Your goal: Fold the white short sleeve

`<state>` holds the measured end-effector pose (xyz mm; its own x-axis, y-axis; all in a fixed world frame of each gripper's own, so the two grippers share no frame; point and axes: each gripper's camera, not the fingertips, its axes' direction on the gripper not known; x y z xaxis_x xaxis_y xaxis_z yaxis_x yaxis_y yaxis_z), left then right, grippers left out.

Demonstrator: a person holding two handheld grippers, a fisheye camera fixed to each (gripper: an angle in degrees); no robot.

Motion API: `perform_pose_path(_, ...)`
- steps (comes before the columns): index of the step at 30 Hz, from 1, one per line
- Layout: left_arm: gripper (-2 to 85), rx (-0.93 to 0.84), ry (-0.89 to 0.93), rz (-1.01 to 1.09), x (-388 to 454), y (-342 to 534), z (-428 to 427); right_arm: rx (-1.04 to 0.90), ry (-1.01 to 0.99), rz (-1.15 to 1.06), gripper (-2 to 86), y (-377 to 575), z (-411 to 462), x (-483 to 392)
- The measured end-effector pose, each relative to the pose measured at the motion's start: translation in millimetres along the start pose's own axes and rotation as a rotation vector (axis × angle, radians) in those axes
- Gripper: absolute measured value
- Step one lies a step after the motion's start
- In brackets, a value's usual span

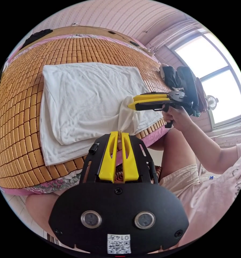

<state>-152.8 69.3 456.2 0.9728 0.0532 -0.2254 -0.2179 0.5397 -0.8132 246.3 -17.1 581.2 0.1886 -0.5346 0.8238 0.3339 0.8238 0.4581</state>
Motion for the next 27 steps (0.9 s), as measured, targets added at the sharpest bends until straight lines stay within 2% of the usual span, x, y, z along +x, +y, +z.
perform_pose_path(6, 0.1, 0.013, 0.012, -0.018, -9.3, -3.8, -3.0, 0.039, 0.06, 0.046, 7.6, 12.8, -26.8, 9.8)
perform_pose_path(18, 0.1, 0.009, 0.008, -0.026, -12.9, -9.6, -2.7, -0.045, 0.04, 0.04, 6.1, -11.2, 12.3, 7.0)
perform_pose_path(27, 0.0, 0.02, 0.022, 0.016, -4.4, -9.7, -8.2, -0.028, 0.003, 0.057, 0.7, 24.3, -47.0, 12.6)
